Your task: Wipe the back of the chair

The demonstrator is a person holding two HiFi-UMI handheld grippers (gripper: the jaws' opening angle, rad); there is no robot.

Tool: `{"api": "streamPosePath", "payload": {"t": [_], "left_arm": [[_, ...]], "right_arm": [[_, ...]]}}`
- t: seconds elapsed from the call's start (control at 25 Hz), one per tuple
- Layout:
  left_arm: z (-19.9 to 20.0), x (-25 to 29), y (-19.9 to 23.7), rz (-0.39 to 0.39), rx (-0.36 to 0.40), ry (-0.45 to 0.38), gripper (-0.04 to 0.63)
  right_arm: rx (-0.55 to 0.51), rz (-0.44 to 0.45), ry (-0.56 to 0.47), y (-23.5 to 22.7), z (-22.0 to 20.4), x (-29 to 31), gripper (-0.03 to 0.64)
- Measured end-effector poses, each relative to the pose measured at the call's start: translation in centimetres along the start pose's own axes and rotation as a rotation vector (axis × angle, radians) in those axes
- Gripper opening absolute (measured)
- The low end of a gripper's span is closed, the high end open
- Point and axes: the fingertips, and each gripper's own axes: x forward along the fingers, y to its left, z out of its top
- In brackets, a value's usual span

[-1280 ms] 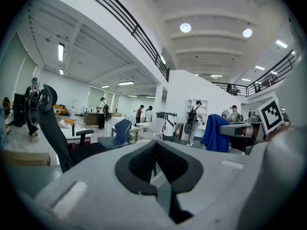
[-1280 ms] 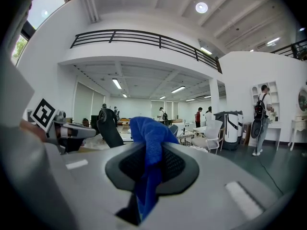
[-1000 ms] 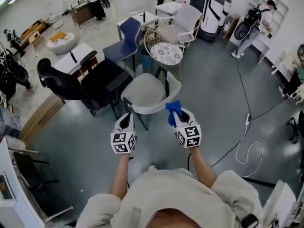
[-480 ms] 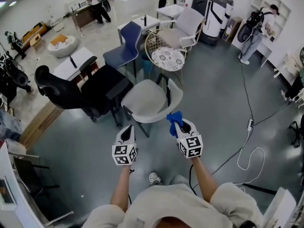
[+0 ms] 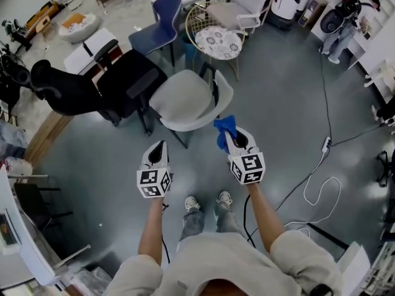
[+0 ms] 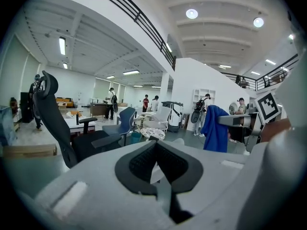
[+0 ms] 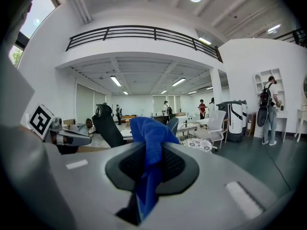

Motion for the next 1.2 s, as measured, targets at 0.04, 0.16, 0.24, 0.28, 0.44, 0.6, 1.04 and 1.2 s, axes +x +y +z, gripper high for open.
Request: {"api": "streamPosePath", "payload": {"t": [0.04, 0.16, 0.24, 0.28, 0.44, 0.6, 1.04, 1.2], "left_arm": [[0.0, 0.2, -0.3, 0.009, -0.008, -0.001, 0.005], [-0.4, 0.8, -1.2, 0.022, -0.013, -0.001, 0.005], [-0.9, 1.1, -1.7, 0.028, -0.012, 0.003, 0.005], [-1.2, 1.2, -1.9, 0.031, -0.012, 0.004, 0.005], [-2.4, 1.8, -2.1, 0.041, -0.017, 0.008, 0.005], [-4.2, 2.3, -2.1, 0.043, -0.018, 0.022, 0.005], [-10.4, 4.3, 0.2, 0.058, -0.051, 0.031, 0.005], [-12.5, 5.4, 1.3, 0.064, -0.061, 0.022, 0.005]], "right_arm": [[-0.002, 0.007, 0.001, -0.4, -0.1, 0.1, 0.044], [0.002, 0.022, 0.005, -1.4, -0.8, 0.3, 0.044], [0.008, 0.028, 0.011, -1.9, -1.4, 0.3, 0.044], [0.01, 0.032, 0.016, -2.1, -1.9, 0.2, 0.044], [0.011, 0.052, 0.027, -2.4, -3.4, 0.6, 0.044], [0.022, 0.062, 0.034, -2.1, -5.1, 1.1, 0.044], [0.04, 0.086, 0.046, -0.2, -11.5, 4.7, 0.044], [0.031, 0.088, 0.046, 0.2, -14.0, 6.1, 0.045]]}}
